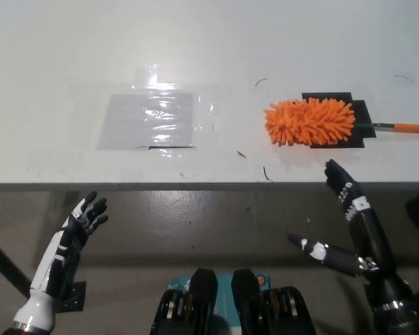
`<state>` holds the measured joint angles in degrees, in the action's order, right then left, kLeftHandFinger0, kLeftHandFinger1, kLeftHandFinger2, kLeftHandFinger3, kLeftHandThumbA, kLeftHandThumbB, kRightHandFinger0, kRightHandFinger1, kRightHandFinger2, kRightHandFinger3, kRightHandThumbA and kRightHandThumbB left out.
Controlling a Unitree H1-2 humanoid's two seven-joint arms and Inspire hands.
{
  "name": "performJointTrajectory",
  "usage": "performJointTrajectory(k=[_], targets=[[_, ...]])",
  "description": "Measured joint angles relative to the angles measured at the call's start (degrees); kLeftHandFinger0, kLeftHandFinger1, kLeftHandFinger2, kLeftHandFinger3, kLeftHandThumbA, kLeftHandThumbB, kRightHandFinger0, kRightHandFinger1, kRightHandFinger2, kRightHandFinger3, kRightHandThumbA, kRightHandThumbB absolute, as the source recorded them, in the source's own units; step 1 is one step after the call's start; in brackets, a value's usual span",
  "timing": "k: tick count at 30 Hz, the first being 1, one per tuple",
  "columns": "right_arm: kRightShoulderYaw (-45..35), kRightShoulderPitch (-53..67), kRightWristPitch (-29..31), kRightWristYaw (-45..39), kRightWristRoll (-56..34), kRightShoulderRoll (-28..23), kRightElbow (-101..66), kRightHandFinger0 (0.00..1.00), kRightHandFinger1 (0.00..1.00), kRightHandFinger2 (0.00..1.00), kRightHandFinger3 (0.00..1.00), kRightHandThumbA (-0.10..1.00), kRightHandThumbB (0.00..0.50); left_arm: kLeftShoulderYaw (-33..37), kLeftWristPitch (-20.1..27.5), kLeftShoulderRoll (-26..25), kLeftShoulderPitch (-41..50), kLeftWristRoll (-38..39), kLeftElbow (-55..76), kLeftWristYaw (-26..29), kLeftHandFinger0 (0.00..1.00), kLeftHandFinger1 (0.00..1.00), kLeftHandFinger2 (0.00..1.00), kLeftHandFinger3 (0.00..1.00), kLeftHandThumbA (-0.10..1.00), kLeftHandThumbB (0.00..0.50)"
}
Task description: The robot uses it right hand to pick up an extended orange duster kept in the middle of the desk and presses its handle against the desk to collapse it
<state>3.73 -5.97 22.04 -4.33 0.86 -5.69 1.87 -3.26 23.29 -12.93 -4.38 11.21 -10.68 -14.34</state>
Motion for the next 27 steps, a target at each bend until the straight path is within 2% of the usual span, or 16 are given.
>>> performJointTrajectory(k=[4, 7, 8, 12, 13, 14, 15, 18, 20, 25, 27], targets=[[-0.8, 3.2, 0.4, 0.3, 0.5, 0.0, -4.1, 1.00, 1.00, 1.00, 1.00, 0.98, 0.159, 0.2, 0.8, 0.0, -0.1, 1.3, 1.7, -1.2, 1.00, 1.00, 1.00, 1.00, 1.00, 0.295], [-1.6, 4.1, 0.5, 0.5, 1.3, 0.0, -5.5, 1.00, 1.00, 1.00, 1.00, 1.00, 0.188, 0.4, 0.9, 0.0, -0.1, 1.9, 2.2, -2.0, 1.00, 1.00, 1.00, 1.00, 1.00, 0.328], [-2.0, 4.1, 0.6, 0.8, 2.0, 0.1, -6.5, 1.00, 1.00, 1.00, 1.00, 1.00, 0.214, 0.7, 0.9, -0.1, 0.1, 1.9, 2.8, -2.2, 1.00, 1.00, 1.00, 1.00, 1.00, 0.349], [-5.2, 0.7, 0.6, 1.9, 5.0, -0.5, -11.6, 1.00, 1.00, 1.00, 1.00, 1.00, 0.216, 2.0, 1.0, -0.1, 0.3, 1.9, 5.3, -3.0, 1.00, 1.00, 1.00, 1.00, 1.00, 0.352], [-5.6, -0.1, 0.6, 2.1, 5.4, -0.6, -12.1, 1.00, 1.00, 1.00, 1.00, 1.00, 0.213, 2.2, 1.0, -0.1, 0.4, 1.9, 5.5, -3.1, 1.00, 1.00, 1.00, 1.00, 1.00, 0.376], [-6.1, -1.2, 0.1, 2.2, 6.3, -0.9, -12.8, 1.00, 1.00, 1.00, 1.00, 1.00, 0.222, 2.5, 1.0, -0.1, 0.4, 1.9, 5.6, -3.2, 1.00, 1.00, 1.00, 1.00, 1.00, 0.378], [-6.2, -2.1, -1.1, 2.1, 7.3, -1.3, -13.2, 1.00, 1.00, 1.00, 1.00, 1.00, 0.238, 2.6, 1.0, -0.1, 0.6, 1.9, 5.8, -3.2, 1.00, 1.00, 1.00, 1.00, 1.00, 0.378], [-6.5, -7.5, -4.8, 1.3, 9.6, -5.1, -14.4, 1.00, 1.00, 1.00, 1.00, 1.00, 0.243, 3.0, 1.0, -0.1, 1.0, 1.8, 5.9, -3.2, 1.00, 1.00, 1.00, 1.00, 1.00, 0.379], [-6.5, -10.3, -7.5, 0.8, 11.0, -7.3, -15.4, 1.00, 1.00, 1.00, 1.00, 1.00, 0.292, 3.1, 1.0, -0.1, 1.2, 1.8, 5.9, -3.2, 1.00, 1.00, 1.00, 1.00, 1.00, 0.368], [-4.3, -20.4, -13.3, -2.3, 13.0, -12.8, -9.7, 1.00, 1.00, 1.00, 1.00, 1.00, 0.316, 3.1, 1.0, -0.2, 1.5, 1.8, 5.8, -3.3, 1.00, 1.00, 1.00, 1.00, 1.00, 0.393], [-3.3, -24.2, -15.6, -3.7, 13.7, -14.6, -7.4, 1.00, 1.00, 1.00, 1.00, 1.00, 0.307, 3.1, 1.0, -0.3, 1.5, 1.8, 5.7, -3.3, 1.00, 1.00, 1.00, 1.00, 1.00, 0.397]])
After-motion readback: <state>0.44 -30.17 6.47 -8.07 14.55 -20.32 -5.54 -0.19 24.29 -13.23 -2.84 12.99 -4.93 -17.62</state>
